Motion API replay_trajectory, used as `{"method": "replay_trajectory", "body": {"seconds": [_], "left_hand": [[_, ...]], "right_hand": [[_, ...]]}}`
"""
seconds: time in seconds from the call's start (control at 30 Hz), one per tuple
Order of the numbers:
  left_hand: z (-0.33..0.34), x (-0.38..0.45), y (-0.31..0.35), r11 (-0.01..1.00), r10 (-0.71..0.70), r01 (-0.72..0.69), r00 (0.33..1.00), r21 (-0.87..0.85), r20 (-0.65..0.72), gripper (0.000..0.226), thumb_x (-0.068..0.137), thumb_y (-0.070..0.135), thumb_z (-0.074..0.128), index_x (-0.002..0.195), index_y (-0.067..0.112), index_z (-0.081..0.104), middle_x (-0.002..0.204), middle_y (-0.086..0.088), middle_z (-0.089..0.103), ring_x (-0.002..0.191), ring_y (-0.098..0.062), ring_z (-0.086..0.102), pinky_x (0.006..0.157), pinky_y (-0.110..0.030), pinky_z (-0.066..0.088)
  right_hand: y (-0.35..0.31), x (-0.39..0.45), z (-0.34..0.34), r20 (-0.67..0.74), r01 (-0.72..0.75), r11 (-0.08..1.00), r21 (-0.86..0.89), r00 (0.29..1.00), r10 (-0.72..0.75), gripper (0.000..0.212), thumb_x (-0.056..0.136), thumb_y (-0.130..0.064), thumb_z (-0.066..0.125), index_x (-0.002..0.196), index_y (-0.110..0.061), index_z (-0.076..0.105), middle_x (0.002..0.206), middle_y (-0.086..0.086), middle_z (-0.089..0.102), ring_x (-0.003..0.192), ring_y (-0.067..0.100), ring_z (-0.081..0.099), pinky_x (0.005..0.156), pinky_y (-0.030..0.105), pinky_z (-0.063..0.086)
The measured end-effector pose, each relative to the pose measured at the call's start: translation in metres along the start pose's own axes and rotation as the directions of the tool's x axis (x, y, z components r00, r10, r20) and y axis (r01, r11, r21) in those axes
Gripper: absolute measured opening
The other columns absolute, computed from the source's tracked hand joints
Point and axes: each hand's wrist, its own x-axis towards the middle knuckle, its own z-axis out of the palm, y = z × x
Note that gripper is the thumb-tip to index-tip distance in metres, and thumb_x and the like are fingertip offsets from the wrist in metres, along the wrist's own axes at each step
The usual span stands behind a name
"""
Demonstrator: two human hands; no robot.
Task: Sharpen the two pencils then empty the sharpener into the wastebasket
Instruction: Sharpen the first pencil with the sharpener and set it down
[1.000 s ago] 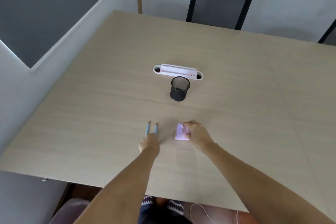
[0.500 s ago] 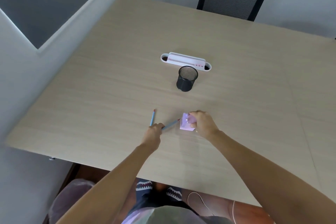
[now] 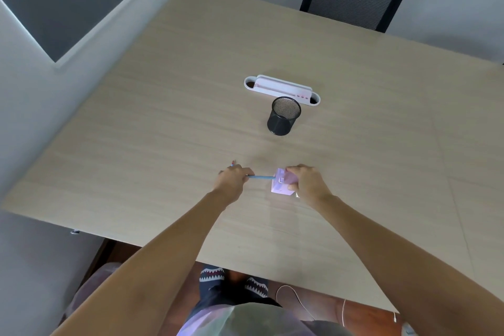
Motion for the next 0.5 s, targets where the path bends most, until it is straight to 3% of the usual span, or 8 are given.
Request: {"method": "replay_trajectory", "body": {"seconds": [0.23,0.4,0.5], "left_hand": [[-0.006,0.022,0.012,1.000,-0.015,0.016,0.991,-0.008,0.129,0.025,0.101,0.023,0.042,0.109,0.020,0.065,0.108,-0.005,0.068,0.108,-0.028,0.051,0.098,-0.038,0.040],[-0.004,0.029,0.009,0.995,-0.021,0.034,0.989,-0.091,0.146,0.023,0.098,0.019,0.048,0.100,0.017,0.071,0.098,-0.012,0.070,0.097,-0.030,0.053,0.092,-0.040,0.043],[0.004,0.034,0.019,0.999,-0.008,0.014,0.983,-0.031,0.185,0.025,0.099,0.018,0.045,0.099,0.018,0.070,0.097,-0.009,0.070,0.089,-0.030,0.057,0.094,-0.038,0.038]], "right_hand": [[-0.001,0.001,0.000,0.028,-0.011,1.000,0.010,1.000,0.010,0.035,0.078,-0.002,0.061,0.112,-0.008,0.063,0.104,0.018,0.065,0.092,0.035,0.060,0.079,0.039,0.052],[0.002,0.002,0.000,0.025,-0.008,0.999,0.049,1.000,0.007,0.032,0.075,-0.002,0.063,0.107,-0.008,0.065,0.100,0.019,0.064,0.087,0.036,0.061,0.075,0.042,0.054],[0.004,0.003,0.000,0.025,0.001,0.999,0.053,1.000,-0.002,0.030,0.072,0.000,0.062,0.102,-0.007,0.067,0.093,0.019,0.065,0.081,0.034,0.061,0.068,0.033,0.050]]}}
